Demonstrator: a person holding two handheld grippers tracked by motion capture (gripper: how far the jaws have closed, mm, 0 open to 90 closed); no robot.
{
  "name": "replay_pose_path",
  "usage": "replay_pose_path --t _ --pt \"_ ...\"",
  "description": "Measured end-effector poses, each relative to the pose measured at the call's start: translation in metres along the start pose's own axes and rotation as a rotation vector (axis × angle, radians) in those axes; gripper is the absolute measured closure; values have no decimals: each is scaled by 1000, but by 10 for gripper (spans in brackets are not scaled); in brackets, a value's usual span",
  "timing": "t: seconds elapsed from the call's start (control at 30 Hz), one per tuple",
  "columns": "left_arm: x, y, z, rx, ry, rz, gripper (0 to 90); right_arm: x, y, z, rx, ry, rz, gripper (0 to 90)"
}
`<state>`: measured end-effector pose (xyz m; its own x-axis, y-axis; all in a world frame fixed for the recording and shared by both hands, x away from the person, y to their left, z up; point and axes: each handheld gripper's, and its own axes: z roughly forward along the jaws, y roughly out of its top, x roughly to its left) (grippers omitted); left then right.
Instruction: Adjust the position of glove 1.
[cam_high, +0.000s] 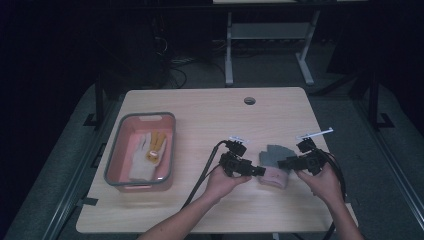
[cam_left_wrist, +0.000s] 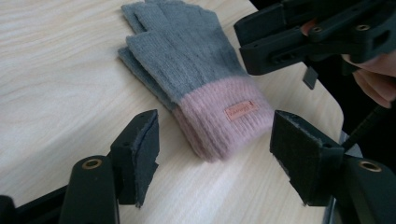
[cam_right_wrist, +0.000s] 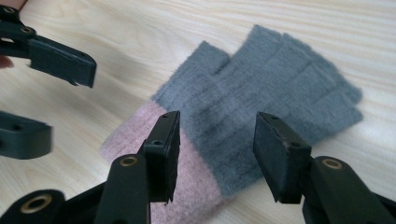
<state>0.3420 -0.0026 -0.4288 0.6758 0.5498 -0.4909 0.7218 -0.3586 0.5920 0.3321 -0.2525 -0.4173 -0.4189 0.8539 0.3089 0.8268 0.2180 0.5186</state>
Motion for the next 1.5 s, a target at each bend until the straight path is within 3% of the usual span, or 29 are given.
replay_pose_path --t 0.3,0.6,0.63,0.8,0.9,1.1,1.2,1.3,1.5 --pt "3 2 27 40 -21 -70 368 -13 -13 0 -19 16 108 501" --pt "1 1 42 70 -3 -83 413 -24 -27 4 -55 43 187 498" --pt "1 1 45 71 -1 -100 416 -26 -28 4 -59 47 209 508" --pt "3 0 47 96 5 -86 435 -29 -34 11 -74 66 232 509" --pt "2 0 49 88 4 -104 428 -31 -35 12 -76 69 246 504" --pt "4 1 50 111 7 -71 436 -36 -39 18 -82 93 295 506" --pt "3 2 51 107 5 -85 454 -39 -42 21 -97 128 328 543" --pt "4 3 52 116 2 -84 472 -39 -44 22 -111 132 342 563" --pt "7 2 54 97 -37 -139 518 -40 -48 26 -129 184 405 656"
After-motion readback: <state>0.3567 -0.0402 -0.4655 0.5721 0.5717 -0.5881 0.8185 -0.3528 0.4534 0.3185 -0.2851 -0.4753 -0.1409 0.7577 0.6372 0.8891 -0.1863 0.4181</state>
